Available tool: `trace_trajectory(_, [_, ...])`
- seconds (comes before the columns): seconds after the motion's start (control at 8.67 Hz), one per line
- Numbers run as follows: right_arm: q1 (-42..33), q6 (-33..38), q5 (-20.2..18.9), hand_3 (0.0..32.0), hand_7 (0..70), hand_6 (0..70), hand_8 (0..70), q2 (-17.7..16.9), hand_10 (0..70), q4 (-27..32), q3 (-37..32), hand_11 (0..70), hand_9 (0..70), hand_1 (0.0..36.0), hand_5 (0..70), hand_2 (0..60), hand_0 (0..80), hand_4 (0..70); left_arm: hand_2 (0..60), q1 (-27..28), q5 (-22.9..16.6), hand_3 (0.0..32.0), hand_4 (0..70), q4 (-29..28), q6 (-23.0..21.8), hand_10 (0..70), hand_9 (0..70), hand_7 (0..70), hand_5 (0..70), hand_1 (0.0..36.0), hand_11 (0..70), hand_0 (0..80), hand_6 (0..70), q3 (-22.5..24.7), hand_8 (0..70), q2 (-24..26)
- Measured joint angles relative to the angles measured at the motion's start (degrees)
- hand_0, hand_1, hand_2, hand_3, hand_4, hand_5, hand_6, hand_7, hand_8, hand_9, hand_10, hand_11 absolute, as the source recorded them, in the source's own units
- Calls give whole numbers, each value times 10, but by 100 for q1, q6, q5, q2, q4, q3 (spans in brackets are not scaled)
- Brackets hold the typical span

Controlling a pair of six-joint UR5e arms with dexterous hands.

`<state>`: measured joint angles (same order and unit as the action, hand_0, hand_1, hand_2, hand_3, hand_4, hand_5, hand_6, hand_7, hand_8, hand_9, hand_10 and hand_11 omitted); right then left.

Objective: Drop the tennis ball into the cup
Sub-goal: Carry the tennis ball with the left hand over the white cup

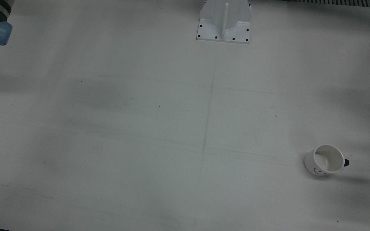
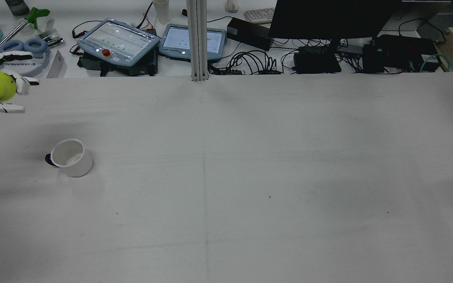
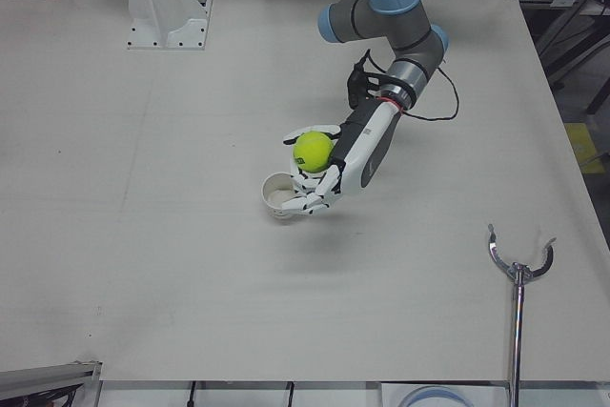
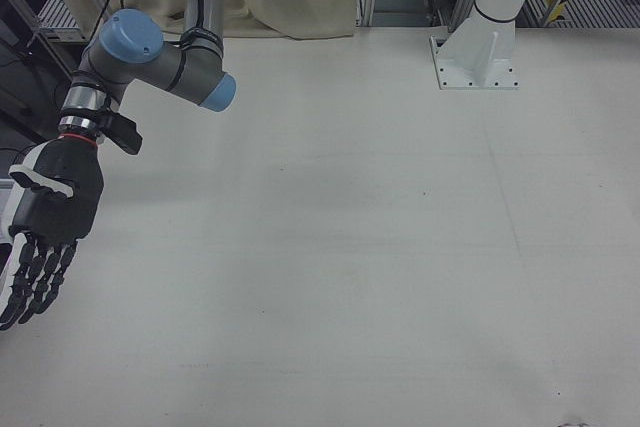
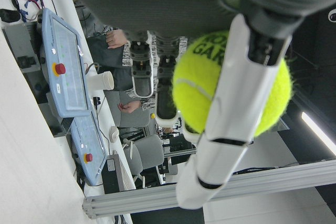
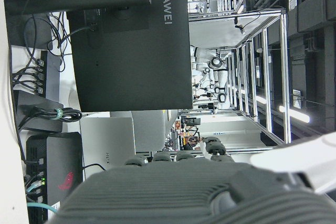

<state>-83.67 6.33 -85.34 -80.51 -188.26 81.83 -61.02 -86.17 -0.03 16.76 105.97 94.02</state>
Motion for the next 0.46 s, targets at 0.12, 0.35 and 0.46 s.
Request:
trace_trajectory(0.12, [0, 0, 0, 0, 0, 0, 0, 0, 0, 0, 0, 0, 0, 0, 0, 0, 0, 0, 140, 176, 46, 0, 73, 27, 111, 169, 521, 700, 237, 275, 274, 722, 700, -31, 411, 102])
trace_trajectory(0.35, [0, 0, 0, 0, 0, 0, 0, 0, 0, 0, 0, 0, 0, 0, 0, 0, 0, 0, 131, 373, 152, 0, 66, 19, 288, 173, 522, 700, 233, 271, 281, 706, 700, -79, 414, 162])
trace_trajectory(0.46, [0, 0, 0, 0, 0, 0, 0, 0, 0, 0, 0, 0, 0, 0, 0, 0, 0, 0, 137, 486, 181, 0, 63, -46, 437, 174, 520, 700, 241, 268, 281, 702, 700, -107, 419, 156])
